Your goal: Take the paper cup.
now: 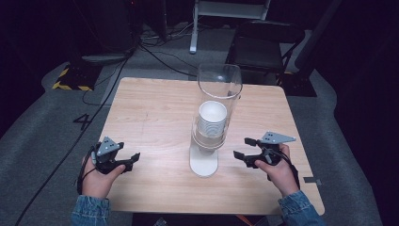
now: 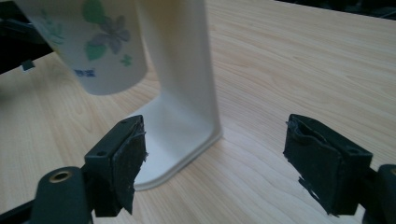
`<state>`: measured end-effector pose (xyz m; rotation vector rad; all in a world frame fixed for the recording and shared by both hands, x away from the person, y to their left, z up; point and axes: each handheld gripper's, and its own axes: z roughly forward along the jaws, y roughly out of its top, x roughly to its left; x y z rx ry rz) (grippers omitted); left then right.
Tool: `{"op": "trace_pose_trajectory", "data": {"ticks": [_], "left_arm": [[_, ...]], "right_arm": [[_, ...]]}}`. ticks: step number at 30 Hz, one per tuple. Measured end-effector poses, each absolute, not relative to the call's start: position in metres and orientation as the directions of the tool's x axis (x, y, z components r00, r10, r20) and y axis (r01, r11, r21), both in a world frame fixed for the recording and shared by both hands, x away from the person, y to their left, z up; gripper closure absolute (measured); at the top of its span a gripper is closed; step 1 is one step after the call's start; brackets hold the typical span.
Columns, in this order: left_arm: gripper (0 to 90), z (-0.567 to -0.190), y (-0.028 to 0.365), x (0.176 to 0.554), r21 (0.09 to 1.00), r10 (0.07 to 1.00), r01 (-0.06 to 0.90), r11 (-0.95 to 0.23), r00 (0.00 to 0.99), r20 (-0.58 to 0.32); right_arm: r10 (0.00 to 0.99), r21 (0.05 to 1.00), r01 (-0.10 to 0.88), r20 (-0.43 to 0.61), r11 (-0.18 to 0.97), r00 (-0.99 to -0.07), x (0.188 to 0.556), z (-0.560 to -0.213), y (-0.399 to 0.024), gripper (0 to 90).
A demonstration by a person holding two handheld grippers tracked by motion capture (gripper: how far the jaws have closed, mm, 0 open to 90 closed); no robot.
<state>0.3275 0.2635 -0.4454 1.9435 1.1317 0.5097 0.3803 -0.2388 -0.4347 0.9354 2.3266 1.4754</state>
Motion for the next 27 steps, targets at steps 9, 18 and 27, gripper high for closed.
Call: {"op": "trace_pose_trajectory", "data": {"ticks": [9,18,27], "left_arm": [[24.3,-0.447,0.265,0.331,0.807,0.858,0.532,-0.256,0.510,-0.064],[24.3,-0.450,0.266,0.332,0.805,0.859,0.538,-0.251,0.507,-0.071],[24.3,-0.451,0.269,0.332,0.803,0.861,0.543,-0.246,0.503,-0.076]], "right_arm": [[0.560,0.877,0.328,0.084,0.351,-0.824,0.374,-0.439,-0.192,19.9],[0.544,0.918,0.259,0.058,0.301,-0.837,0.371,-0.443,-0.155,19.7],[0.542,0.929,0.249,0.065,0.274,-0.838,0.374,-0.446,-0.140,22.1]]}}
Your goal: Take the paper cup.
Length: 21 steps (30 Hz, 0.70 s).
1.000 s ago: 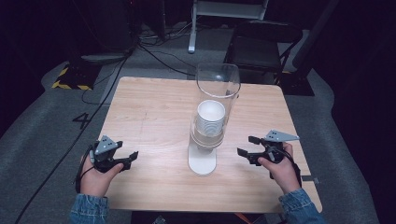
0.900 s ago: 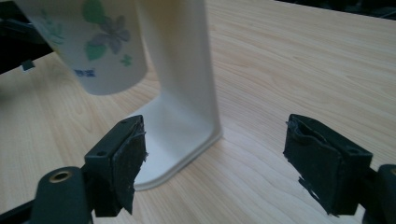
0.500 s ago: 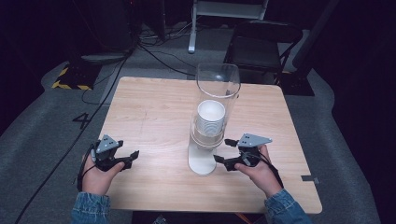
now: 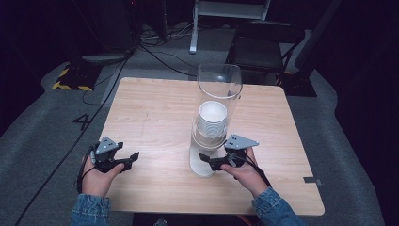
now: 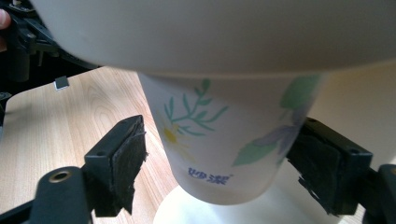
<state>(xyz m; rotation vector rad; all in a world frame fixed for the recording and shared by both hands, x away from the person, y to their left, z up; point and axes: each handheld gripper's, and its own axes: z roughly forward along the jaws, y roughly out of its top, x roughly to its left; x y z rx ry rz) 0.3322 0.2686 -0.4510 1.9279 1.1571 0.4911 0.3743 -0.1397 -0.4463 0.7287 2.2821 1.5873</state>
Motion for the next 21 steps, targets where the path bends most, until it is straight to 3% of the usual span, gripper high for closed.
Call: {"op": "trace_pose_trajectory", "data": {"ticks": [9,21], "left_arm": [[24.4,-0.4518,0.2656,0.3331,0.802,0.857,0.543,-0.249,0.509,-0.079],[24.6,-0.4512,0.2665,0.3331,0.804,0.858,0.543,-0.244,0.508,-0.083]], "right_arm": [[0.561,0.940,0.227,0.046,0.256,-0.827,0.3759,-0.4477,-0.1374,31.9],[0.564,0.946,0.218,0.048,0.238,-0.825,0.3754,-0.4507,-0.1381,33.7]]}}
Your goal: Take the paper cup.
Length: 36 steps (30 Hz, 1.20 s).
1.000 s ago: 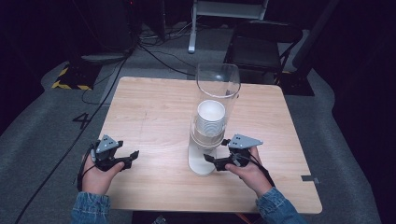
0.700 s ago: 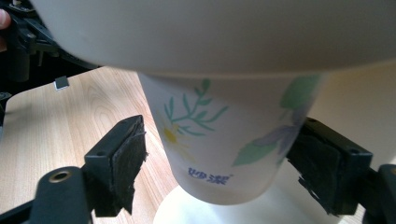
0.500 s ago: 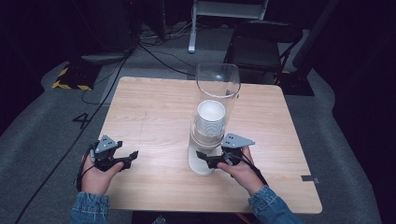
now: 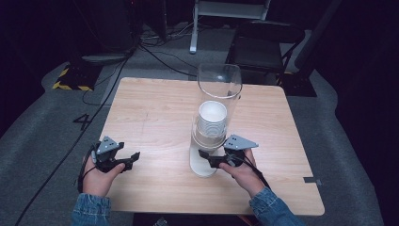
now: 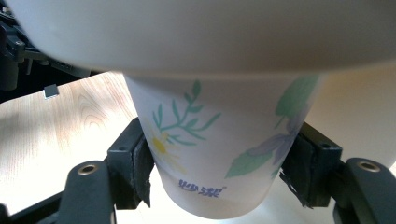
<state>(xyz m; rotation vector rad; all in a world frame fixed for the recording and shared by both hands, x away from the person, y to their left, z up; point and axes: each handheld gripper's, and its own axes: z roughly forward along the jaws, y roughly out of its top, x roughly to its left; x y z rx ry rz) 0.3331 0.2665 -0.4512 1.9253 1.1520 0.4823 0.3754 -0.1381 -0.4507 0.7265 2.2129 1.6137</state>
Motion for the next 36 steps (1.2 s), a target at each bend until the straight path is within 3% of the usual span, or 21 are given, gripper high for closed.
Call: {"op": "trace_pose_trajectory", "data": {"ticks": [36], "left_arm": [[24.7,-0.450,0.268,0.332,0.809,0.860,0.540,-0.234,0.503,-0.087]], "right_arm": [[0.569,0.948,0.227,0.062,0.225,-0.820,0.374,-0.468,-0.139,36.5]]}}
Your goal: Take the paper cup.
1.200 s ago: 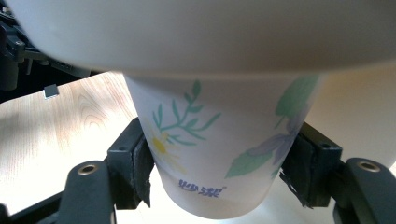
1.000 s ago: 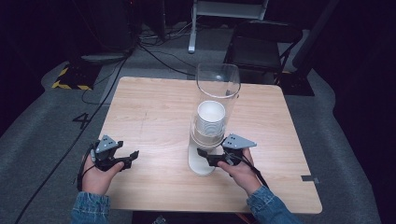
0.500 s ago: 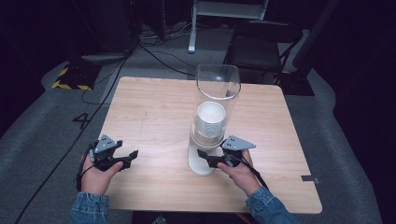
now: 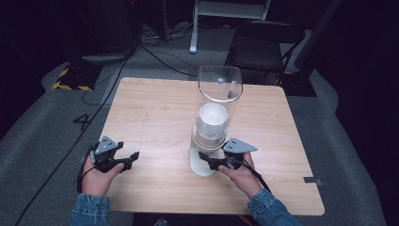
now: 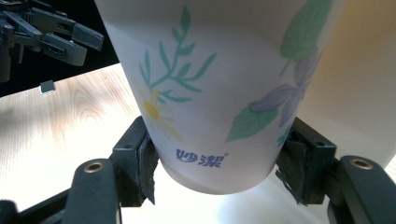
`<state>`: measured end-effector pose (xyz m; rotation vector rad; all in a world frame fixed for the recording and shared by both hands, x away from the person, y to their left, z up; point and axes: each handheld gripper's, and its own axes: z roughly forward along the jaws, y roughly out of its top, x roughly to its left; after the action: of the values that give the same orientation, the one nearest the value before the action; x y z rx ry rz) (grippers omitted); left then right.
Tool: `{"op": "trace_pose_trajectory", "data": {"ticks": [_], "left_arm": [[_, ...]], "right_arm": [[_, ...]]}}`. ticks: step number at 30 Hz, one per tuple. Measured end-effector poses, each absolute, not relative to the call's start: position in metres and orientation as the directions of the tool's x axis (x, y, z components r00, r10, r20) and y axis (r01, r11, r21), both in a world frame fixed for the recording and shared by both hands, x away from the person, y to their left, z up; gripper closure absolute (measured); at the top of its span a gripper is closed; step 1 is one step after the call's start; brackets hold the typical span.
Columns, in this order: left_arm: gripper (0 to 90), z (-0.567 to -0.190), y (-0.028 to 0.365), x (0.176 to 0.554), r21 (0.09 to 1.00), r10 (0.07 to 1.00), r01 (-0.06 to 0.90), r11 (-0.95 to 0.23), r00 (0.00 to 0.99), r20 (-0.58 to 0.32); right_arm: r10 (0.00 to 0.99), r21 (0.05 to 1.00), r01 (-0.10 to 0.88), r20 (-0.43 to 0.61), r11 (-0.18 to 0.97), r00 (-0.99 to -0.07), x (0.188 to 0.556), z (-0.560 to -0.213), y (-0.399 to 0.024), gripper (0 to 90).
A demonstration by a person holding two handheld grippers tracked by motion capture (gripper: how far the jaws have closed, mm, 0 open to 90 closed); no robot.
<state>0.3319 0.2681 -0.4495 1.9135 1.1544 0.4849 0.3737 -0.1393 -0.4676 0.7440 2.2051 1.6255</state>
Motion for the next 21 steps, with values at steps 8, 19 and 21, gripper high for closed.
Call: {"op": "trace_pose_trajectory", "data": {"ticks": [8,19,21], "left_arm": [[24.7,-0.450,0.268,0.332,0.809,0.860,0.540,-0.233,0.503,-0.088],[24.8,-0.450,0.273,0.333,0.811,0.866,0.542,-0.218,0.490,-0.095],[24.8,-0.450,0.274,0.333,0.812,0.865,0.542,-0.218,0.492,-0.095]], "right_arm": [[0.571,0.945,0.230,0.060,0.230,-0.818,0.374,-0.469,-0.140,36.8],[0.539,0.812,0.327,0.019,0.483,-0.842,0.376,-0.494,-0.139,37.2],[0.534,0.805,0.333,0.023,0.491,-0.845,0.375,-0.494,-0.139,37.1]]}}
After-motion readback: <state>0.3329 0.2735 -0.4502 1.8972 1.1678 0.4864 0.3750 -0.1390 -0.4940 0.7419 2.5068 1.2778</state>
